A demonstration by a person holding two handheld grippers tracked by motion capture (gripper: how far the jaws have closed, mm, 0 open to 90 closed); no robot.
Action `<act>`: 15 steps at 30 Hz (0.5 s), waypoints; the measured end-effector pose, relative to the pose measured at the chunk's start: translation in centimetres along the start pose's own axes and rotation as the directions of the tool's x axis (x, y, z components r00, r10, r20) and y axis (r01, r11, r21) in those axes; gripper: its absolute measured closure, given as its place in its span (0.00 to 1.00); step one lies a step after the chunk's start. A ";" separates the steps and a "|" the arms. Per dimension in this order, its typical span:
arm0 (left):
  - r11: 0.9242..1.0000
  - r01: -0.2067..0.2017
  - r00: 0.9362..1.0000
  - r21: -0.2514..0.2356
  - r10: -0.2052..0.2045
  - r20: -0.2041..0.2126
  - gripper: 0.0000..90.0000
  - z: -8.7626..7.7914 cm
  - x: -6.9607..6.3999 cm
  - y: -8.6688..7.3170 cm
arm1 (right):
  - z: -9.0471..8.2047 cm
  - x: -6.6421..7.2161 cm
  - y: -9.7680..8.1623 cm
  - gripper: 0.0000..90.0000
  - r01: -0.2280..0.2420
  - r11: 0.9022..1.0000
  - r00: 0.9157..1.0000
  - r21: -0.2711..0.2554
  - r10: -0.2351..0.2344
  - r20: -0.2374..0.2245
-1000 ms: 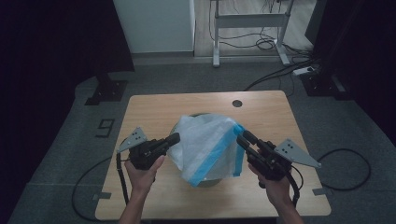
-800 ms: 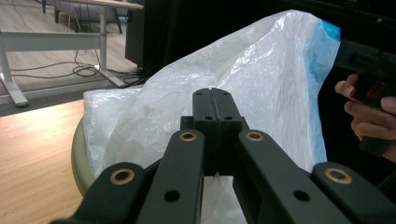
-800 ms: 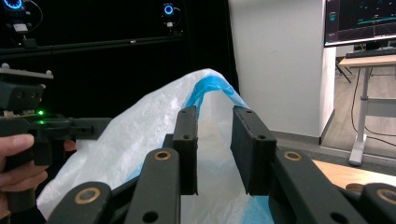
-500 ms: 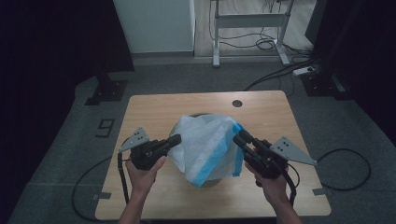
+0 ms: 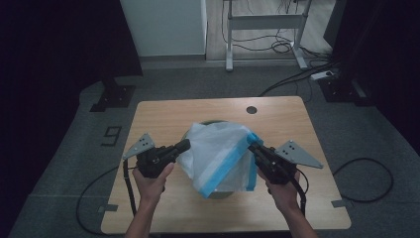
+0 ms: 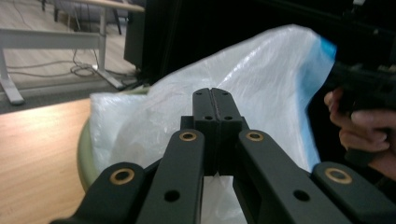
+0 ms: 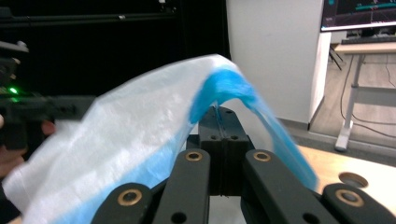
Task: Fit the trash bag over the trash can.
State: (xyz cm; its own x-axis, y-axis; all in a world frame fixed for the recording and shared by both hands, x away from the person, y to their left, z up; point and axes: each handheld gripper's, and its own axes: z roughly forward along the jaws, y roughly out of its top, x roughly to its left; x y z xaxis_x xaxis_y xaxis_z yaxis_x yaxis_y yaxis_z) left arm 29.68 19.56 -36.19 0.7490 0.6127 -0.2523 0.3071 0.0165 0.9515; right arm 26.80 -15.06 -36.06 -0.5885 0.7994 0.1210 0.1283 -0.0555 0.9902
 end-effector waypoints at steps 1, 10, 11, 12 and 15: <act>1.000 0.002 1.000 -0.009 -0.002 -0.003 1.00 -0.1 0.1 0.1 | -0.1 -0.2 -0.1 0.99 0.000 1.000 1.000 0.003 0.000 0.007; 0.997 0.026 0.998 -0.077 -0.031 -0.062 1.00 -0.7 1.1 0.6 | -1.2 -1.8 -0.5 0.99 0.007 1.000 0.999 0.024 -0.008 0.039; 0.996 0.030 0.997 -0.083 -0.035 -0.067 1.00 -0.9 1.2 0.6 | -1.4 -1.9 -0.5 0.99 0.007 1.000 0.999 0.024 -0.008 0.044; 0.996 0.030 0.997 -0.090 -0.036 -0.073 1.00 -1.0 1.3 0.6 | -1.6 -2.1 -0.5 0.99 0.006 1.000 0.999 0.021 -0.007 0.052; 0.994 0.032 0.996 -0.101 -0.040 -0.081 1.00 -1.3 1.4 0.5 | -2.0 -2.5 -0.4 0.99 0.002 1.000 0.998 0.016 -0.003 0.067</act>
State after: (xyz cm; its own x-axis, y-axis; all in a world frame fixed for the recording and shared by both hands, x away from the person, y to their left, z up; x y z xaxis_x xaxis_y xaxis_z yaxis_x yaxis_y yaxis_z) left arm 30.06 21.47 -35.83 0.6861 0.6735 -0.2753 0.2697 0.1160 0.9559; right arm 26.62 -18.21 -36.64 -0.5338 0.8380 0.1128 0.1399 -0.0440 0.9892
